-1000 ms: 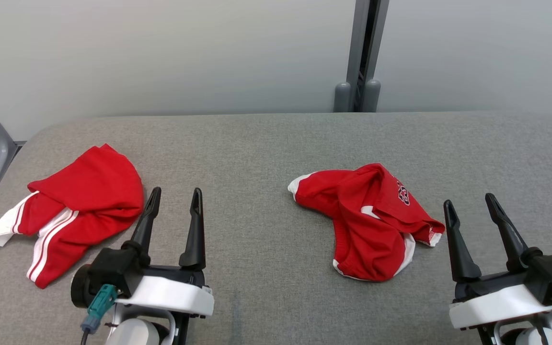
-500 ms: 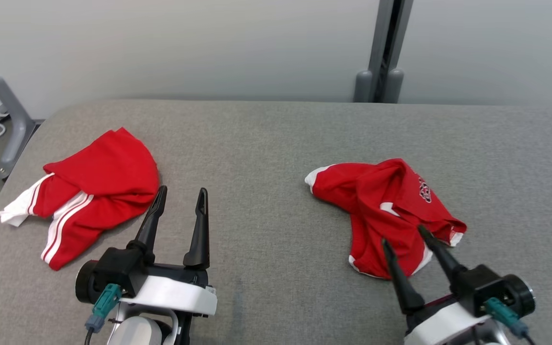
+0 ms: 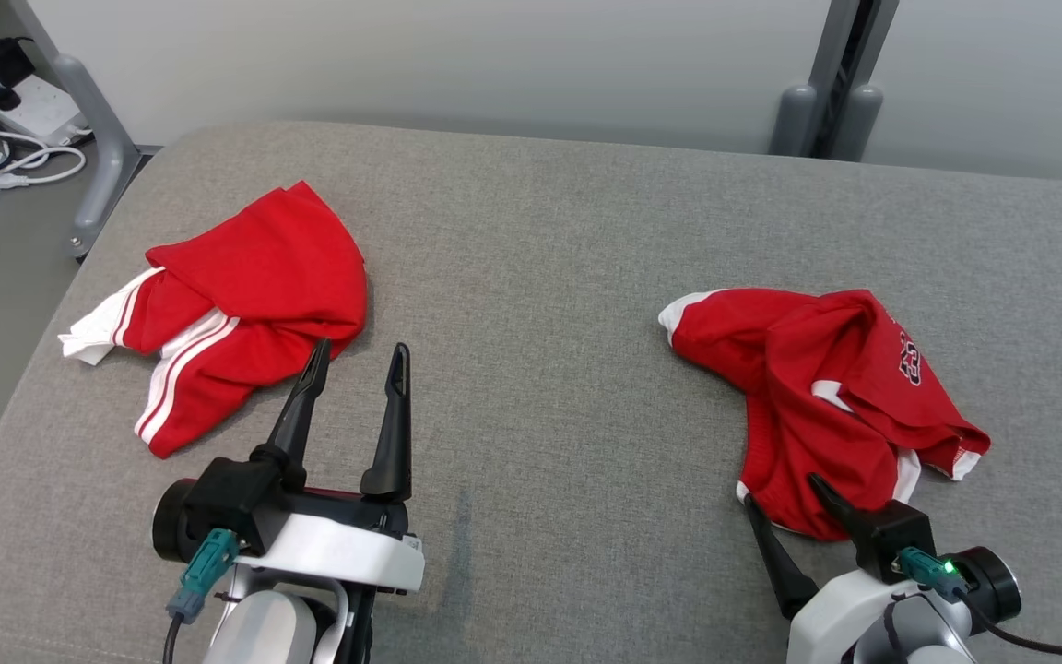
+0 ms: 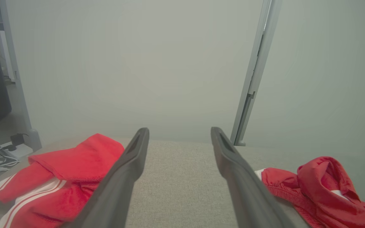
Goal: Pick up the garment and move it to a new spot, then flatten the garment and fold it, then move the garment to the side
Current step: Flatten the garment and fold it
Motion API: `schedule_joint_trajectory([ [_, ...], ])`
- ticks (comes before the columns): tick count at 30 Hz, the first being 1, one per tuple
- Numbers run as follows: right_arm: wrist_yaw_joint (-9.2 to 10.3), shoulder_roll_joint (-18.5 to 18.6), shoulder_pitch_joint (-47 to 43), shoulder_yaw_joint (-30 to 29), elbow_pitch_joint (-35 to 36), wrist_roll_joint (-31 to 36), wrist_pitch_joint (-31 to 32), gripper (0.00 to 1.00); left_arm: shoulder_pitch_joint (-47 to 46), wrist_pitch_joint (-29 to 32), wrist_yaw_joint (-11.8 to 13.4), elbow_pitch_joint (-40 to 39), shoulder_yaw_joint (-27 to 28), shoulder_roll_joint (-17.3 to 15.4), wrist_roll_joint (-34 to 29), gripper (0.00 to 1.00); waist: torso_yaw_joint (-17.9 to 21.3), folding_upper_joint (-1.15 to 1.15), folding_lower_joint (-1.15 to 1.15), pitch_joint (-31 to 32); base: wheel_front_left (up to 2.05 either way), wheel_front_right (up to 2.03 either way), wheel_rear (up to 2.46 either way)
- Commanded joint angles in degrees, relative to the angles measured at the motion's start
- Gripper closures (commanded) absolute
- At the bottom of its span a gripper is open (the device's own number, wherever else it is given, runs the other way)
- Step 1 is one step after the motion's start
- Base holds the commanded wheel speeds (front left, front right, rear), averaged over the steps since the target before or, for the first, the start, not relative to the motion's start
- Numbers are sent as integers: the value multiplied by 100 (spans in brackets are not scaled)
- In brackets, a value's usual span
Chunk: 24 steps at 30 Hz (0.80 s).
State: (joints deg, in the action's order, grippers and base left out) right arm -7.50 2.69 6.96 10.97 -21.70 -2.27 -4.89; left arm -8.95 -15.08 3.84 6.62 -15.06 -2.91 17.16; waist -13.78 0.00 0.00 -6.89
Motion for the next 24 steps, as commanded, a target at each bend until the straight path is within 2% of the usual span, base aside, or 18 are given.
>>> schedule_joint_trajectory([
  [1,1,38,86,-42,-88,54,-2,0,-114,-14,-30,4,19,-9,-15,0,-62,0,0,-65,0,0,0],
  [7,1,36,268,-28,-467,142,52,0,-179,-14,13,-11,-49,-8,72,0,-158,0,0,-153,0,0,0],
  [8,1,36,288,-19,-511,118,67,16,-192,-14,25,-8,-67,-7,91,0,-169,0,0,-156,0,0,0],
  [9,1,38,319,-23,-549,85,66,55,-202,-14,26,-3,-83,-7,104,0,-177,0,0,-153,0,0,0],
  [10,1,39,353,-47,-555,52,16,100,-206,-14,34,3,-95,-7,111,0,-180,0,0,-146,0,0,0],
  [18,1,35,481,28,-417,-228,-245,100,-128,-14,96,43,-127,-7,188,0,-148,0,0,53,0,0,0],
  [24,1,35,873,495,19,-592,-417,100,-85,-14,120,41,-168,-7,217,0,-128,0,0,197,0,0,0],
])
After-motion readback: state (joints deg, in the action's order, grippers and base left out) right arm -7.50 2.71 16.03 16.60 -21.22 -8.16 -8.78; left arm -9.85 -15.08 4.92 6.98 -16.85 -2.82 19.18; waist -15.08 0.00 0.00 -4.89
